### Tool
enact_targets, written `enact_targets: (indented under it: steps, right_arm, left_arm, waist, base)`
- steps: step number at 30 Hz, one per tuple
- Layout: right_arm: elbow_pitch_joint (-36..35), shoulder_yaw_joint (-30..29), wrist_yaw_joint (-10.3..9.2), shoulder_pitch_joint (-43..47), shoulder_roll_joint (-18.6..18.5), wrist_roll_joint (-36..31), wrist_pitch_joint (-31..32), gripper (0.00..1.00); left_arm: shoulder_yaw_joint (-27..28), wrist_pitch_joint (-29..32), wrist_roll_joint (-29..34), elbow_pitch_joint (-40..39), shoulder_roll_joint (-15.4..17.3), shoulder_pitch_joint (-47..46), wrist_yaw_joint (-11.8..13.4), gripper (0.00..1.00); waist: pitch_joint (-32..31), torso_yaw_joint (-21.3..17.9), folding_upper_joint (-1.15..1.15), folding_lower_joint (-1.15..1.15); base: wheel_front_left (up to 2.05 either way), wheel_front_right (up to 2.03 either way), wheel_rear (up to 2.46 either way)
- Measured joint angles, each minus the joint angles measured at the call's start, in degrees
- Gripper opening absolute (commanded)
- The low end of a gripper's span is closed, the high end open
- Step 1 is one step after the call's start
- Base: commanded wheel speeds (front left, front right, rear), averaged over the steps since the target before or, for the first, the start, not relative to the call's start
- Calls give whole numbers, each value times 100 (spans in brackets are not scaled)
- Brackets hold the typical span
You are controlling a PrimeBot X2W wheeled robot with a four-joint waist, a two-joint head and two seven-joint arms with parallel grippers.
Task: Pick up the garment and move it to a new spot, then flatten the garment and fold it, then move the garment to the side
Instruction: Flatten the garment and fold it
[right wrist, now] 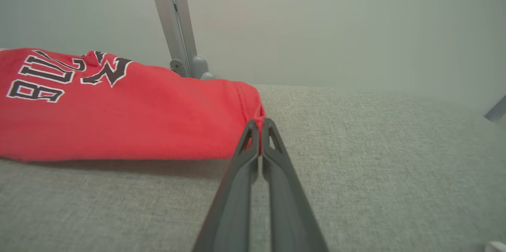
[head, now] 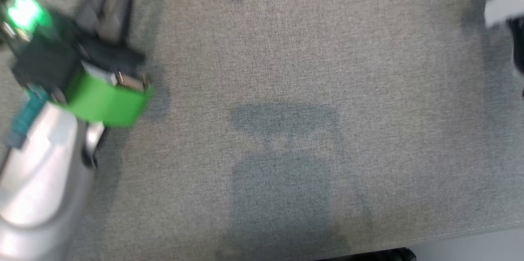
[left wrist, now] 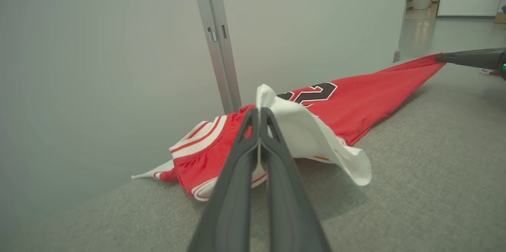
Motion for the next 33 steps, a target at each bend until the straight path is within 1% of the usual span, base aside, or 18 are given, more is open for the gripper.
enact_targets:
  steps: [3,4,6,8,11,19,23,29,33]
  right_arm:
    - [-159,1,0,824,-132,83,0,0]
    - [-254,48,1,1333,-245,82,0,0]
    - [-346,37,1,1817,-303,166,0,0]
    - [-455,21,2,2280,-367,213,0,0]
    - [-581,-14,2,2855,-492,267,0,0]
    - [-871,-202,2,3924,-665,256,0,0]
    - [-1071,-421,2,4446,-656,248,0,0]
    - [-1467,-827,3,5304,-657,53,0,0]
    - [-1649,-1045,3,5737,-653,26,0,0]
  left_arm:
    - [81,0,-64,-113,-43,1104,-52,0]
    - [116,0,-104,-146,-56,1738,-57,0]
    - [118,0,-107,-178,-79,2265,-74,0]
    - [210,-1,-189,-219,-178,2739,-77,0]
    - [336,0,-283,-392,-219,3312,-81,0]
    - [723,-1,-230,-904,-307,4431,-83,0]
    - [723,0,-147,-1101,-378,4927,-92,0]
    - [681,0,-111,-1300,-515,5414,-97,0]
    - [658,0,-71,-1366,-528,5514,-98,0]
  waist:
    - [-350,41,0,0]
    - [-635,69,0,-1]
    - [-925,98,0,-1]
    - [-1211,127,0,-1]
    - [-1619,166,0,-1]
    - [-2493,258,0,-1]
    - [-2790,314,0,-1]
    - [-2979,451,0,-1]
    - [-2972,498,0,-1]
  base:
    - [0,0,0]
    - [0,0,0]
    - [0,0,0]
    - [0,0,0]
    - [0,0,0]
    - [0,0,0]
    - [0,0,0]
    - [0,0,0]
    - [0,0,0]
